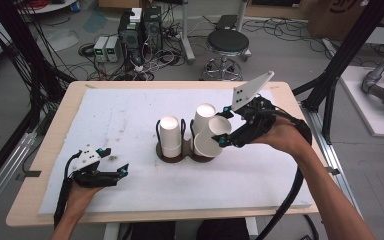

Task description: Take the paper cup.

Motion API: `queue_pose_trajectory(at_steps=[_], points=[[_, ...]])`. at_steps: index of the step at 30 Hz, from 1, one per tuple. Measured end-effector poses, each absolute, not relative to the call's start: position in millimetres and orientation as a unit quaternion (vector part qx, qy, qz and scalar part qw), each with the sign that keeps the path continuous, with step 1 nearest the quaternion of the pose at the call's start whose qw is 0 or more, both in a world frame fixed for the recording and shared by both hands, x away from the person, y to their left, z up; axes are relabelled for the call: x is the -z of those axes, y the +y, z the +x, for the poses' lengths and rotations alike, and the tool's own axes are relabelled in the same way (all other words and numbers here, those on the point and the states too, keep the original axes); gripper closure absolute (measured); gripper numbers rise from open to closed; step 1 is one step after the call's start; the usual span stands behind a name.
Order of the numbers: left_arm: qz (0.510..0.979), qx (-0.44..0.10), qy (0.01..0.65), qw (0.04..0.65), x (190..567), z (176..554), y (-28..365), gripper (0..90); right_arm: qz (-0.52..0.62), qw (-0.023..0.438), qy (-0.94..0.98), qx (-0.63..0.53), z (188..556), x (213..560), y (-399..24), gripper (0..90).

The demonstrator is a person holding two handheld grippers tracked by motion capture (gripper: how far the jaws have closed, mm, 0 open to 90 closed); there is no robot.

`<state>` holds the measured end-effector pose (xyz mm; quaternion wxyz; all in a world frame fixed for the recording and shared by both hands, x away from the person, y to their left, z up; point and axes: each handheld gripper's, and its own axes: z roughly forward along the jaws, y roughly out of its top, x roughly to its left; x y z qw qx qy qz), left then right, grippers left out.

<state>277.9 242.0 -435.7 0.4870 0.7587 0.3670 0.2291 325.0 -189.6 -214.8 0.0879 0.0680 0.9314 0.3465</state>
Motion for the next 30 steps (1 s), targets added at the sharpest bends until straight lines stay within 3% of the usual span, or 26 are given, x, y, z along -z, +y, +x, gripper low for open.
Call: queue_pose_trajectory(at_steps=[30], points=[[0.760, -0.222, 0.368, 0.487, 439.0, 282.3, 245.3, 13.5, 0.074, 0.058, 0.932, -0.349, 317.2, 272.4, -189.3, 35.9]])
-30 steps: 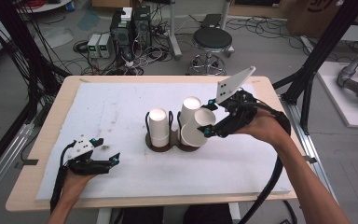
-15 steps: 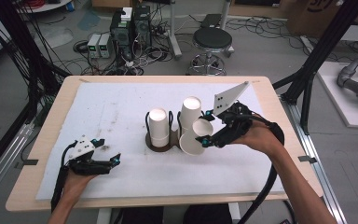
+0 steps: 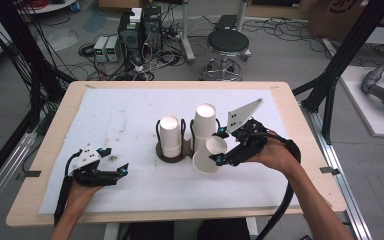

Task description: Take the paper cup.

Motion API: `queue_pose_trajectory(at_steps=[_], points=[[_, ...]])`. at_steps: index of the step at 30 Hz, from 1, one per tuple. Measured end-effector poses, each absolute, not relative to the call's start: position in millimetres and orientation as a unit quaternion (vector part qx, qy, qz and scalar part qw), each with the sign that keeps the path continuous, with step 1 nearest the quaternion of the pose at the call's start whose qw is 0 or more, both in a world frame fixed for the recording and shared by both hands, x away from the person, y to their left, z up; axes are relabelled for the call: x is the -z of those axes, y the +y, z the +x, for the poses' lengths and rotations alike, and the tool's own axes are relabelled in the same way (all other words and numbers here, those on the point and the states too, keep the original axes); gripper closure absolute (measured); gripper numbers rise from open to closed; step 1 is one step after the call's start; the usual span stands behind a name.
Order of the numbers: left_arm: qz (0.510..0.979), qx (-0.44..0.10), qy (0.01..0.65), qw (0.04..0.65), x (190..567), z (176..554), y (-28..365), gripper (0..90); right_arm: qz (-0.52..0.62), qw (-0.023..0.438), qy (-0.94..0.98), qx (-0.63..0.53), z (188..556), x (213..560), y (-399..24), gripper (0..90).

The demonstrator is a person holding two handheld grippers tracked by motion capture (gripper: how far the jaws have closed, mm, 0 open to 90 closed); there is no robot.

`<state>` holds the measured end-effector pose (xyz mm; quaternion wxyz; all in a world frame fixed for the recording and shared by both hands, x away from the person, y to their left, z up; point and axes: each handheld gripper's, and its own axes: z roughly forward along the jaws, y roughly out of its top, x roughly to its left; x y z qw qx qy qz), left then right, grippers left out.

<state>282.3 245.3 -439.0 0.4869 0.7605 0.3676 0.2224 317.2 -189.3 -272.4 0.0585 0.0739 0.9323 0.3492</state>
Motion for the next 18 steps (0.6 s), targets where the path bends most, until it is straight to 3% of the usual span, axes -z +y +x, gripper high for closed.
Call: queue_pose_trajectory(at_steps=[18], points=[[0.756, -0.226, 0.370, 0.491, 437.1, 282.0, 249.4, 13.5, 0.080, 0.051, 0.935, -0.341, 317.0, 289.6, -187.5, 35.9]])
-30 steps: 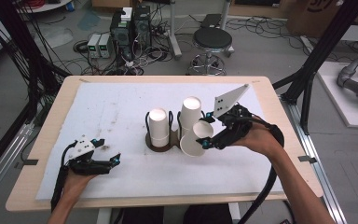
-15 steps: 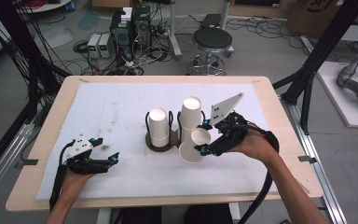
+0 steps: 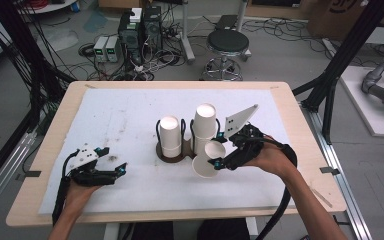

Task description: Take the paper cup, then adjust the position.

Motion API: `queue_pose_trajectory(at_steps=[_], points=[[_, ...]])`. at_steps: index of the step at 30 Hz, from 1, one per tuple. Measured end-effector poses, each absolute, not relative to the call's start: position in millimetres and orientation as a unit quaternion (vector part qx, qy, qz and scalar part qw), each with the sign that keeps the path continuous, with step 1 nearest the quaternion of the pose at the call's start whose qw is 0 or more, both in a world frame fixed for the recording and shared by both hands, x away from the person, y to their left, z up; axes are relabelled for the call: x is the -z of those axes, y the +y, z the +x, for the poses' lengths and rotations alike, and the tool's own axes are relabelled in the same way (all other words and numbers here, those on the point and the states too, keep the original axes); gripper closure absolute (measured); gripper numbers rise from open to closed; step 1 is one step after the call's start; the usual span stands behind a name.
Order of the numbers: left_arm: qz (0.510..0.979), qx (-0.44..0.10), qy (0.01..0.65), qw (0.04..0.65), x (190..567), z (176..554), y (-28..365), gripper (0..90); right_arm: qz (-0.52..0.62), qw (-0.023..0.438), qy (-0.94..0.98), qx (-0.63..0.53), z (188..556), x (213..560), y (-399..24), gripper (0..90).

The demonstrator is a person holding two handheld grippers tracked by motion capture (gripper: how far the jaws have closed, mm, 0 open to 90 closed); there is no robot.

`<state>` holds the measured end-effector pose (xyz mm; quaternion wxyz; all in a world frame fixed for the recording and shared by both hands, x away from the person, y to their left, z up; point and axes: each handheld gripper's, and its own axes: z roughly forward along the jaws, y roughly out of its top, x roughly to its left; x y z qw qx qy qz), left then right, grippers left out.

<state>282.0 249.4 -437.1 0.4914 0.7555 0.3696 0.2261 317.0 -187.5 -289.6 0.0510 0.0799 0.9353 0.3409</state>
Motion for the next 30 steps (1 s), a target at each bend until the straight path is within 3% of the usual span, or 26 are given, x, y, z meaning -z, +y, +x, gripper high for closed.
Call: queue_pose_trajectory(at_steps=[30], points=[[0.753, -0.229, 0.374, 0.491, 435.7, 279.5, 253.3, 13.5, 0.082, 0.041, 0.935, -0.343, 319.1, 299.2, -188.9, 35.9]])
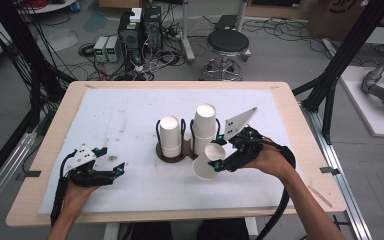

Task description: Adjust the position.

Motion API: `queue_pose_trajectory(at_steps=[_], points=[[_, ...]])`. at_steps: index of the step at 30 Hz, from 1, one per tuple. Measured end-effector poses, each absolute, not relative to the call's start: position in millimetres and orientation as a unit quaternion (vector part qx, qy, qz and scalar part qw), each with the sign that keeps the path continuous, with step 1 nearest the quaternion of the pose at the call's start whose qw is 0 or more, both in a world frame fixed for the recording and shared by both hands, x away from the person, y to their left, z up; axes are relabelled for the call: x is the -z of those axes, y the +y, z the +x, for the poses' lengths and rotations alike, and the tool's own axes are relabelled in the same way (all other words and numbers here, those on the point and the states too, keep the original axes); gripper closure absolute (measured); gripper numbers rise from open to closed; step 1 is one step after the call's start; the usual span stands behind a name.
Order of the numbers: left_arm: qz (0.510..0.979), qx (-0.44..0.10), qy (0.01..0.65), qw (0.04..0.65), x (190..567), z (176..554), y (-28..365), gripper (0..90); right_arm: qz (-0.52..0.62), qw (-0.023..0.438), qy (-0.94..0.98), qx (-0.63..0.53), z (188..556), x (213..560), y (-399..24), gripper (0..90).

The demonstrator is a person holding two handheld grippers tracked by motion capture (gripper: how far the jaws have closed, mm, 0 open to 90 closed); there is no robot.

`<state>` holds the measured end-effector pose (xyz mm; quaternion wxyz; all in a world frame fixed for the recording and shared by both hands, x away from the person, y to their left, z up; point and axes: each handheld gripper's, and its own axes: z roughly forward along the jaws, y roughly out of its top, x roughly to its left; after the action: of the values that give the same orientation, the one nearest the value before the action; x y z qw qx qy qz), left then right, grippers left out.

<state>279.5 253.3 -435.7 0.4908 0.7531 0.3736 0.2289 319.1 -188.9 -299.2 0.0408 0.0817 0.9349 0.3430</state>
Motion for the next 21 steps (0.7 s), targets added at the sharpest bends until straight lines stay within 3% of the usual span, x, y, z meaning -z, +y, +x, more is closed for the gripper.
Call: queue_pose_trajectory(at_steps=[21], points=[[0.771, -0.170, 0.330, 0.517, 417.3, 278.1, 259.0, 6.7, 0.076, 0.039, 0.932, -0.353, 320.7, 301.0, -192.6, 35.9]])
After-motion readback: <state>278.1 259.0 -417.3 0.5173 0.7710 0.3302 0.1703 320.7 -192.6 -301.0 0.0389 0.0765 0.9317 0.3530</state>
